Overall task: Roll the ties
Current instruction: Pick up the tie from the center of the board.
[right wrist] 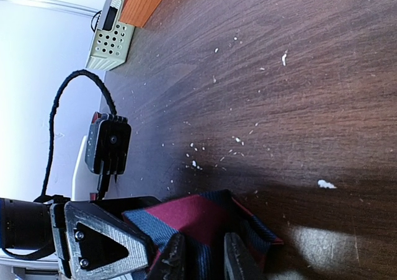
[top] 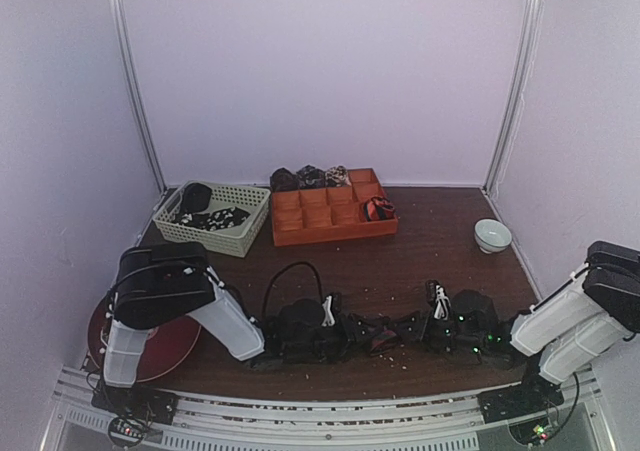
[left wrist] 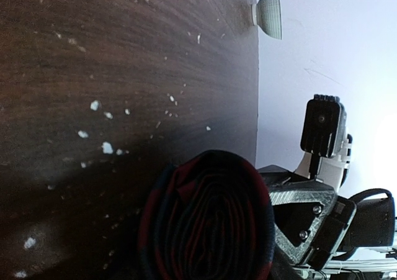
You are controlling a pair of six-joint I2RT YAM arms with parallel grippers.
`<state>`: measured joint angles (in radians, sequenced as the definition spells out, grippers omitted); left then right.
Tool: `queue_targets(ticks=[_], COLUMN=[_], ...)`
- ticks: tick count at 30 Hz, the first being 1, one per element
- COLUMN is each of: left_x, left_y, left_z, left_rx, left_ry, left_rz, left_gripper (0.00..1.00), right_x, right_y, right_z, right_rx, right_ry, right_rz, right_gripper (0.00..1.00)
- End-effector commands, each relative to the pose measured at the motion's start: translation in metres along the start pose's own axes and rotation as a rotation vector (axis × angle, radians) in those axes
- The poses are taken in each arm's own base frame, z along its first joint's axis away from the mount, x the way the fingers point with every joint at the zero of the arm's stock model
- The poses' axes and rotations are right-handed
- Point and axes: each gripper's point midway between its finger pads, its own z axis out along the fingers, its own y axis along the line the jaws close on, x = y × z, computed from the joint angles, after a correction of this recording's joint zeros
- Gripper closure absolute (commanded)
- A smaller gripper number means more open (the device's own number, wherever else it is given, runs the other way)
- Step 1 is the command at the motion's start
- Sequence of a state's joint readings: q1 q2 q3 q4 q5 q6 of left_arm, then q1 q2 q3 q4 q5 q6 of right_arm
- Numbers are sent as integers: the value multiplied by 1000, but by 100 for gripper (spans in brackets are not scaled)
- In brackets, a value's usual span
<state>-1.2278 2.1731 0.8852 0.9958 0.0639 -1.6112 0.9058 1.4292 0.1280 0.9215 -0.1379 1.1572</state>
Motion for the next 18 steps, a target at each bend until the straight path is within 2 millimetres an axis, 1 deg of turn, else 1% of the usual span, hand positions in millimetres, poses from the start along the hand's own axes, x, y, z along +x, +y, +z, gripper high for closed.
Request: queue_targets(ticks=[1, 4, 7, 10, 14, 18], left_x=[16, 17, 17, 16, 15, 14], left_y=[-20, -13, -5, -3, -3, -5], left_z=[3, -2, -3, -3, -4, -3], left_rx=[64, 45, 15, 9, 7, 13], left_ry=[50, 52, 60, 65, 67, 66], left_rz=[48, 59, 69, 79, 88, 89], left_gripper=[54, 57, 59, 59, 58, 58], right_x=[24, 14, 5, 1, 5, 19], right_y=[-14, -11, -10, -6, -9, -15], right_z=[-5, -8, -13, -19, -24, -22], right_rx=[61, 86, 124, 128, 141, 145], right_ry=[102, 60, 31, 18, 40, 103], right_rz=[-36, -79, -124, -132, -133, -104], right_gripper=[77, 74, 68, 62, 61, 59])
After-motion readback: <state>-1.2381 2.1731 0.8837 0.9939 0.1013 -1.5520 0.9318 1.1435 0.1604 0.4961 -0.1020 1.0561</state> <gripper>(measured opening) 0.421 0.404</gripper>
